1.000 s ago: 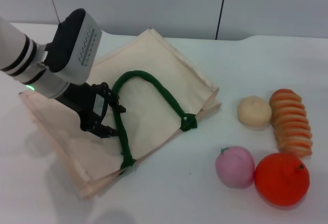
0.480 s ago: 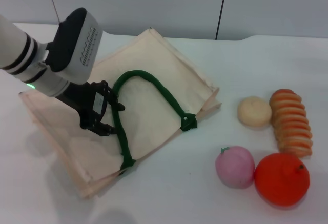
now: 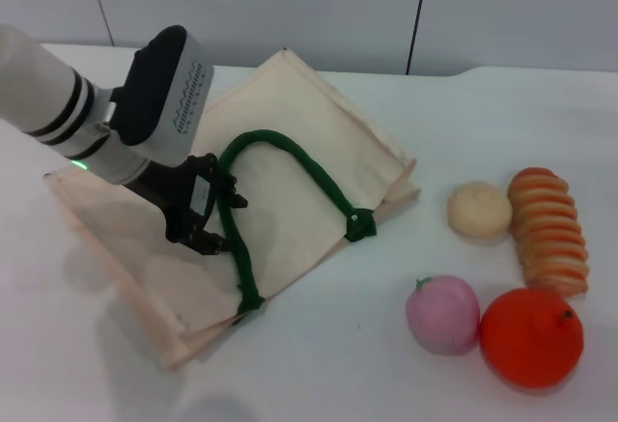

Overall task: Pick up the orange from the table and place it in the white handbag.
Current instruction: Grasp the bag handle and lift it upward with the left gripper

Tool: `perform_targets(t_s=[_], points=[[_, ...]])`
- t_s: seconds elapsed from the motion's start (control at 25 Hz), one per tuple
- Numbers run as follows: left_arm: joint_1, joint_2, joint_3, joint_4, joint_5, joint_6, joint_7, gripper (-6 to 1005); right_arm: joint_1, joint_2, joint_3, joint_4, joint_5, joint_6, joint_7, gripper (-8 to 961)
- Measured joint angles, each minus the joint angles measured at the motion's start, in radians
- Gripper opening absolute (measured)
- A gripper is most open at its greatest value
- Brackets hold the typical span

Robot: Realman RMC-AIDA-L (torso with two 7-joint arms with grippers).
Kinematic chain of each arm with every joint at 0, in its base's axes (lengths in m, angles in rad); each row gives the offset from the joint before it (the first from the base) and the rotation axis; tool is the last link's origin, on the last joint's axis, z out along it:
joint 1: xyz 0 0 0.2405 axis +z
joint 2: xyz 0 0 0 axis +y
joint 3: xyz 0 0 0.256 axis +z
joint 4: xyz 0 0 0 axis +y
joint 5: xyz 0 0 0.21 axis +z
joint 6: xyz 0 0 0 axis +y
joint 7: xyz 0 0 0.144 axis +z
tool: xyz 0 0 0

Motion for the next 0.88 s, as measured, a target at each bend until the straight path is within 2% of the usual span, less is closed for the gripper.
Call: perform_targets(t_s=[0.44,0.64,0.88], points=[[-0.015,0.001,0.000,0.005,0.037,-0.001,-0.057,584,-0.002,0.000,0.000,0.000,0.002,0.002,0.001,834],[-0.024,0.002,0.000,0.010,0.075,-0.014,-0.074,410,-0.001,0.000,0.000,0.000,0.003,0.002,0.001,834],[-0.025,0.002,0.000,0.012,0.089,-0.026,-0.083,348,0.000,0.000,0.000,0.000,0.002,0.002,0.001,834]])
